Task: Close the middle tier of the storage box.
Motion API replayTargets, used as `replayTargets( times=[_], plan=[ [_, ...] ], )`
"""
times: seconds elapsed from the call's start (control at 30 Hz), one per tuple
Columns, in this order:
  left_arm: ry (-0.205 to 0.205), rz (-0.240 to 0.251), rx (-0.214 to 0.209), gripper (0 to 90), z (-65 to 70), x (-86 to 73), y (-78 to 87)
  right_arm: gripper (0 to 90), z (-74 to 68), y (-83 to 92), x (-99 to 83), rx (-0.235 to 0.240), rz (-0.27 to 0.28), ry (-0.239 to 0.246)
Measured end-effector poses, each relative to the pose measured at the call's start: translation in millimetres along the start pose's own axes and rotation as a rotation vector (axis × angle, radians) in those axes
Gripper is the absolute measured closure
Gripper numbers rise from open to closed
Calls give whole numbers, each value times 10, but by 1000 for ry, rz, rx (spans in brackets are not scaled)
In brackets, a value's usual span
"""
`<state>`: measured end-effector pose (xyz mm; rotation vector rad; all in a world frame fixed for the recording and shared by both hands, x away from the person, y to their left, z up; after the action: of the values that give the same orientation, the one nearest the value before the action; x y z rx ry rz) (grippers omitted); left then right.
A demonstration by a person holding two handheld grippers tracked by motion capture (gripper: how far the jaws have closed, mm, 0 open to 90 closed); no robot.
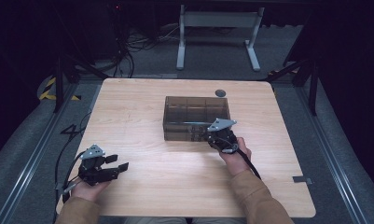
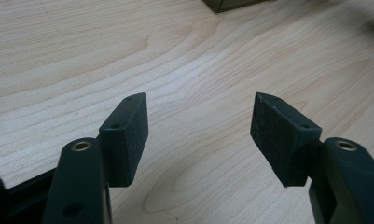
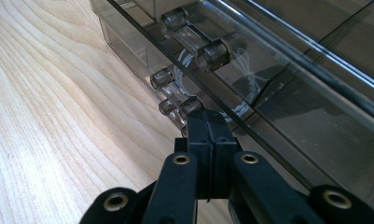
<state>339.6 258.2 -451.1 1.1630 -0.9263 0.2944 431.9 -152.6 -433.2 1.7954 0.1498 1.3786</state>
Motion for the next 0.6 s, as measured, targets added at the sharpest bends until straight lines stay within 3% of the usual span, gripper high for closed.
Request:
replayTargets(
  times=[0.6],
  plan=[
    [14, -2, 10, 377, -23, -44, 44, 900, 34, -33, 5, -13, 14, -7]
  ],
)
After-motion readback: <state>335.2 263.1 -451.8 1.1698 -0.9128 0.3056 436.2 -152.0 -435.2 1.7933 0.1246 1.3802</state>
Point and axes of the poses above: each handheld gripper's, and its own axes: y roughly backward along the jaws, x roughly out of its top, z roughly to its right, the point moved 1 cm from there along -y, roughly forward along the jaws, and after that the axes turned 13 degrees about x, right-handed, at the moved point
